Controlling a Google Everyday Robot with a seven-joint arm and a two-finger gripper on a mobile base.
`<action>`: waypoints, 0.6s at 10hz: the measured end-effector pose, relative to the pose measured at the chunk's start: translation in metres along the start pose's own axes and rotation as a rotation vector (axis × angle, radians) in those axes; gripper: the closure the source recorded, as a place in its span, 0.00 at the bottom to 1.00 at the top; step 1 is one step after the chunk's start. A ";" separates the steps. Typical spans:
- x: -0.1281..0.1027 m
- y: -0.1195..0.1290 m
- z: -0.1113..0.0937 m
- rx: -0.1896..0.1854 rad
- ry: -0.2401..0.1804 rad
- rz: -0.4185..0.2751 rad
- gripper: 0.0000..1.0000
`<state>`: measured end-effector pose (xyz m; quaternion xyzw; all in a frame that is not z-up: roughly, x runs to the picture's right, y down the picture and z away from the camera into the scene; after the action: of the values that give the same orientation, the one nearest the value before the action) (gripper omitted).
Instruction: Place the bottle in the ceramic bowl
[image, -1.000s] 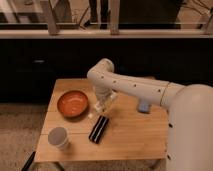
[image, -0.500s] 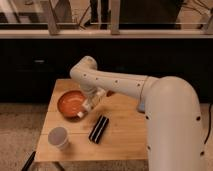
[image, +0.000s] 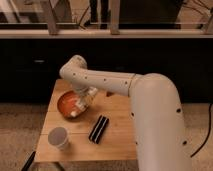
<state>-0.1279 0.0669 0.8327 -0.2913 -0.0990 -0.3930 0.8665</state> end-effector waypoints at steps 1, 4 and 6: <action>-0.003 -0.005 0.001 -0.003 0.005 -0.006 1.00; -0.009 -0.008 0.005 -0.009 0.008 -0.018 1.00; -0.014 -0.011 0.008 -0.013 0.009 -0.018 1.00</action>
<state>-0.1448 0.0744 0.8386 -0.2945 -0.0953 -0.4029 0.8613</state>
